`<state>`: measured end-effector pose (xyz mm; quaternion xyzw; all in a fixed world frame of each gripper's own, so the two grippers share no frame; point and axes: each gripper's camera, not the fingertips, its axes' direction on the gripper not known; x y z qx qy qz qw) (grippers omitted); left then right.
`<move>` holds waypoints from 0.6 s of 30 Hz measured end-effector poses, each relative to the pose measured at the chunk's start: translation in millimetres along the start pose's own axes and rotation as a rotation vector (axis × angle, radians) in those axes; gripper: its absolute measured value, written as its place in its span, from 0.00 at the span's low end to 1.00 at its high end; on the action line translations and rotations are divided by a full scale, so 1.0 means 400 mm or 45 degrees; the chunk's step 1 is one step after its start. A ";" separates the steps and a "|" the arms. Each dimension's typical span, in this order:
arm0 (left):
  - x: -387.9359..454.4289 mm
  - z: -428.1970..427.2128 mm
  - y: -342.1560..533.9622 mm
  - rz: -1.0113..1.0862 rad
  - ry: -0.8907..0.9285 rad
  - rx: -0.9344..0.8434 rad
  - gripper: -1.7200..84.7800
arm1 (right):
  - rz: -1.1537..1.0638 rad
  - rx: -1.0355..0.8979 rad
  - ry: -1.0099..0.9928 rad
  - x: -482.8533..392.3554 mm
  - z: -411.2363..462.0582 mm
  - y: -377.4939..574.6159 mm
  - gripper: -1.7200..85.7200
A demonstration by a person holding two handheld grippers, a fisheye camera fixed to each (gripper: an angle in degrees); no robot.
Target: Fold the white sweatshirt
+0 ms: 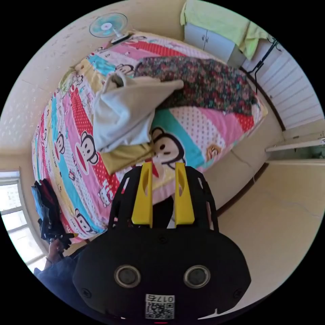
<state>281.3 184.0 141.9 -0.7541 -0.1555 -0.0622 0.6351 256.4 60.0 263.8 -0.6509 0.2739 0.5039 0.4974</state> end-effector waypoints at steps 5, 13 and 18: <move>0.076 0.242 0.032 0.096 -0.232 0.006 0.01 | -0.065 -0.129 -0.109 0.065 0.010 -0.204 0.16; -0.042 0.426 0.141 -0.184 0.054 0.406 0.01 | -0.021 -0.990 -0.853 0.027 0.324 -0.151 0.06; -0.114 0.499 0.208 -0.323 0.072 0.599 0.01 | -0.007 -0.739 -0.986 0.002 0.173 -0.201 0.06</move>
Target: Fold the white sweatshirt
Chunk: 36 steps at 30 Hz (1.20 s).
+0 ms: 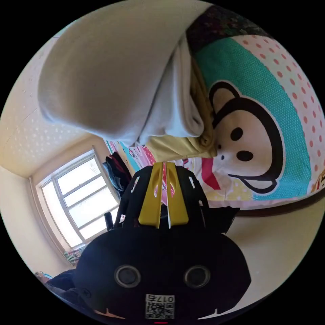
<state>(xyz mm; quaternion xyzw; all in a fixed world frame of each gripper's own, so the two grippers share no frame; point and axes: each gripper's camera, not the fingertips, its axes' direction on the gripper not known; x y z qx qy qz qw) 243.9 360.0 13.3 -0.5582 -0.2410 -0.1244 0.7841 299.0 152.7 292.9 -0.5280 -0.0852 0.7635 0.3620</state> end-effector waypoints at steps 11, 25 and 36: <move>-0.049 0.171 -0.055 0.001 -0.176 -0.027 0.01 | -0.492 0.375 1.104 -0.354 -0.217 -0.029 0.23; -0.023 0.283 -0.121 0.105 -0.245 -0.079 0.01 | -0.118 0.087 0.870 -0.151 -0.147 -0.263 0.18; -0.045 0.294 -0.155 0.043 -0.162 -0.094 0.01 | 0.037 0.212 -0.022 0.098 -0.263 -0.195 0.11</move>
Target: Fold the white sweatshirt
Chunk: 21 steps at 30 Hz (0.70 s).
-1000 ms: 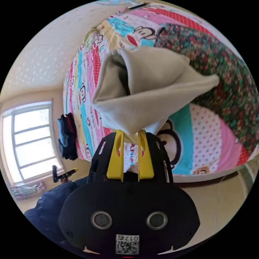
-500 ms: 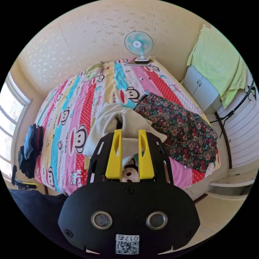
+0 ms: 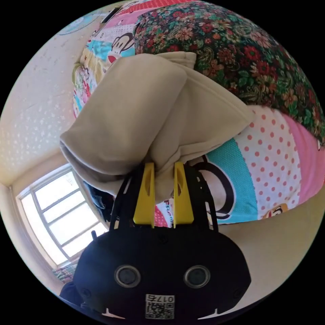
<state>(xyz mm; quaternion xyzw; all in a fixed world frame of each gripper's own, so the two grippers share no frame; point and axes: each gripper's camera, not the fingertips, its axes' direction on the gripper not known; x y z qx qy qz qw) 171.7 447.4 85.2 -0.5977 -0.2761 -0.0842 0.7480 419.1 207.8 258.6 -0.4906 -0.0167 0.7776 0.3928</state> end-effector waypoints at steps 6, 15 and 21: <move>0.004 -0.127 -0.022 0.121 0.258 0.203 0.01 | -0.502 0.201 -1.025 -0.033 -0.012 0.148 0.07; -0.009 -0.409 -0.112 0.105 0.472 0.535 0.01 | -1.405 -0.361 -0.970 -0.681 0.272 0.230 0.06; -0.009 -0.523 -0.128 0.035 0.565 0.659 0.05 | -1.913 -0.803 -1.203 -0.868 0.506 0.470 0.05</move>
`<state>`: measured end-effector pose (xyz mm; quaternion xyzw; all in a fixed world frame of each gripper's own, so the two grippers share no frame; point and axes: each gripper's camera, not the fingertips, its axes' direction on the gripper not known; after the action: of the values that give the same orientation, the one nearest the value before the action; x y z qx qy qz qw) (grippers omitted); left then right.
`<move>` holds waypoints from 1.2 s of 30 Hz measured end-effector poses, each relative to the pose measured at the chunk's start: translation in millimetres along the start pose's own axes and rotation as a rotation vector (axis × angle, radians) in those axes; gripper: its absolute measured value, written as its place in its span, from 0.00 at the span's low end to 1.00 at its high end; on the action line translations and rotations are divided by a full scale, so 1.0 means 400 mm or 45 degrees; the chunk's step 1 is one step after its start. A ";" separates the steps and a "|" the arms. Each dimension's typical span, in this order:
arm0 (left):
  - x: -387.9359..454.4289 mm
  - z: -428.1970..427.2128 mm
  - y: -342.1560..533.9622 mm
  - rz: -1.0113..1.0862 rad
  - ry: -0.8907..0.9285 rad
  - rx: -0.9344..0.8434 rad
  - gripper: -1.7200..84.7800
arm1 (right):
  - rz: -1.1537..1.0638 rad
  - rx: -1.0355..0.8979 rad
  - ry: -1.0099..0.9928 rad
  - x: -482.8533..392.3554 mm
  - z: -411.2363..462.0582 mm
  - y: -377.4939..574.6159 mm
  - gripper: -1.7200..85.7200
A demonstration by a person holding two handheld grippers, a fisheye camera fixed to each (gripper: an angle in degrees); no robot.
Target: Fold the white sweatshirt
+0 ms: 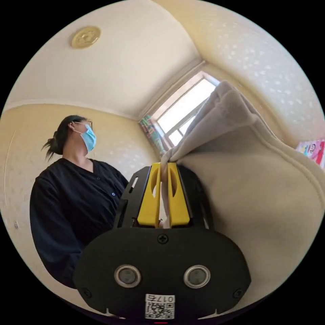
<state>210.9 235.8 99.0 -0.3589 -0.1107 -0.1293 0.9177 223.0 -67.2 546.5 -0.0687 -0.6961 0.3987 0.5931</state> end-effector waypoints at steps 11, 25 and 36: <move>-0.013 0.012 -0.016 -0.219 0.022 -0.079 0.08 | 1.176 -1.000 0.378 0.459 0.483 1.015 0.05; 0.110 0.300 -0.591 -0.314 0.059 -0.407 0.22 | 1.182 -0.760 0.361 0.603 0.456 1.145 0.05; 0.125 0.315 -0.698 -0.432 0.548 -0.281 0.21 | 0.924 -0.439 0.364 0.656 0.406 1.107 0.05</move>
<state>155.5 116.7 380.2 -0.3971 0.0429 -0.3652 0.8409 -162.2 303.0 470.7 -0.4620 -0.5942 0.4457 0.4846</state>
